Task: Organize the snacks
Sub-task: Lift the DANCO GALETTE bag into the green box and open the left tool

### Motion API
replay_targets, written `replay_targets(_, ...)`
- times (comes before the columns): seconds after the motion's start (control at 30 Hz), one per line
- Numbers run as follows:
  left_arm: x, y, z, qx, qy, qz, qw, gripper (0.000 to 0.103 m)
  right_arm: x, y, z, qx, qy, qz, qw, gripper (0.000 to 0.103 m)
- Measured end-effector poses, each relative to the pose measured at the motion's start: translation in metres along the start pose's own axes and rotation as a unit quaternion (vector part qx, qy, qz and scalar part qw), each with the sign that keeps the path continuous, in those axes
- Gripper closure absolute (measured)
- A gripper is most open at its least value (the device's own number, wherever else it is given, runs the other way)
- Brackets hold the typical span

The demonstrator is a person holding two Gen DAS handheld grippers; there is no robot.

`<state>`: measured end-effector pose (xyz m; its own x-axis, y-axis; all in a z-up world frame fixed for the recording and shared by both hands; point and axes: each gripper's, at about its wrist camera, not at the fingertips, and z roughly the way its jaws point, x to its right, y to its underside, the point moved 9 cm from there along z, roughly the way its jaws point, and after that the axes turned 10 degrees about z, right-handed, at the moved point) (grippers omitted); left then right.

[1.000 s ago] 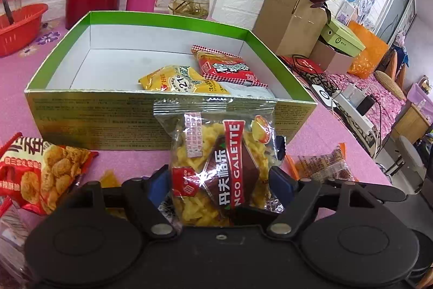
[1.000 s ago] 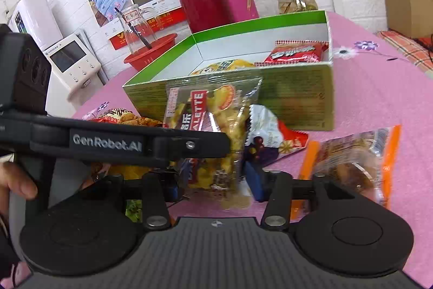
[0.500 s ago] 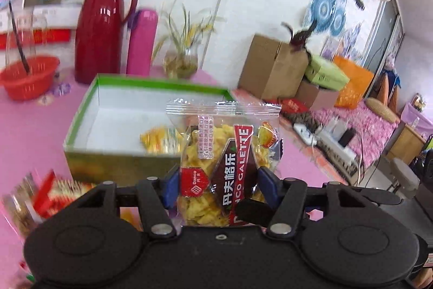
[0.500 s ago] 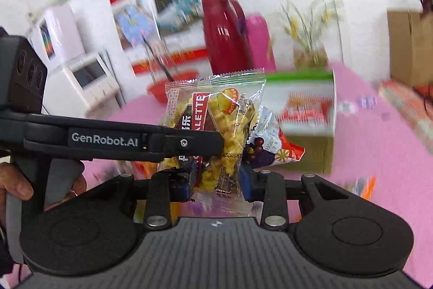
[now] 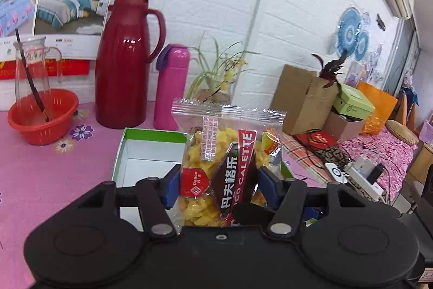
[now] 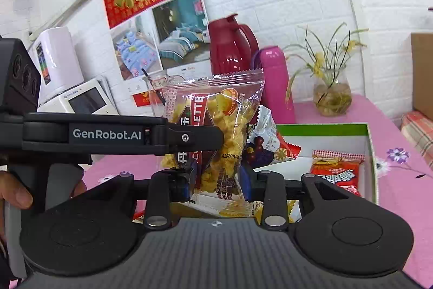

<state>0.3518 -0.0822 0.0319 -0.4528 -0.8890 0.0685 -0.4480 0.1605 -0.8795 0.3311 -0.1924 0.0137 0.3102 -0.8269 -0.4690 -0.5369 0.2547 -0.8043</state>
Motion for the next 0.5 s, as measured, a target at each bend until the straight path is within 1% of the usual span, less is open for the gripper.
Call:
replay_targets(0.07,-0.010,0.004,0.013,-0.008,-0.002,-0.001,1.0000,0.048,0.005,0.004,0.015,-0.006,0.006,0.002,1.000,0.043)
replay_targets(0.1,-0.015,0.007,0.021,-0.014,-0.002,-0.002,0.9999,0.048,0.006,0.006,0.023,-0.007,0.012,0.001,1.000,0.035)
replay_targets(0.13,-0.018,0.011,0.027,-0.022,0.000,-0.003,0.9998,0.032,0.009,0.009,0.030,-0.009,0.025,-0.007,1.000,0.027)
replay_targets(0.17,-0.021,0.015,0.032,-0.031,0.003,-0.006,0.9995,0.018,0.011,0.012,0.034,-0.014,0.035,-0.019,0.999,0.016)
replay_targets(0.2,-0.024,0.020,0.035,-0.039,-0.002,-0.013,0.9992,0.000,0.012,0.015,0.036,-0.015,0.042,-0.030,0.999,0.000)
replay_targets(0.27,-0.029,0.025,0.033,-0.035,-0.016,-0.018,0.9991,0.000,0.014,0.021,0.032,-0.013,0.046,-0.054,0.997,0.000)
replay_targets(0.33,-0.029,0.025,0.028,-0.031,-0.022,-0.009,0.9993,0.000,0.014,0.024,0.025,-0.016,0.044,-0.068,0.997,0.000)
replay_targets(0.4,-0.029,0.024,0.022,-0.032,-0.026,-0.008,0.9991,0.000,0.012,0.022,0.015,-0.014,0.040,-0.069,0.997,0.000)
replay_targets(0.5,-0.023,0.020,0.001,-0.019,-0.025,-0.016,0.9994,0.000,0.005,0.015,-0.008,0.002,0.036,-0.066,0.997,0.000)
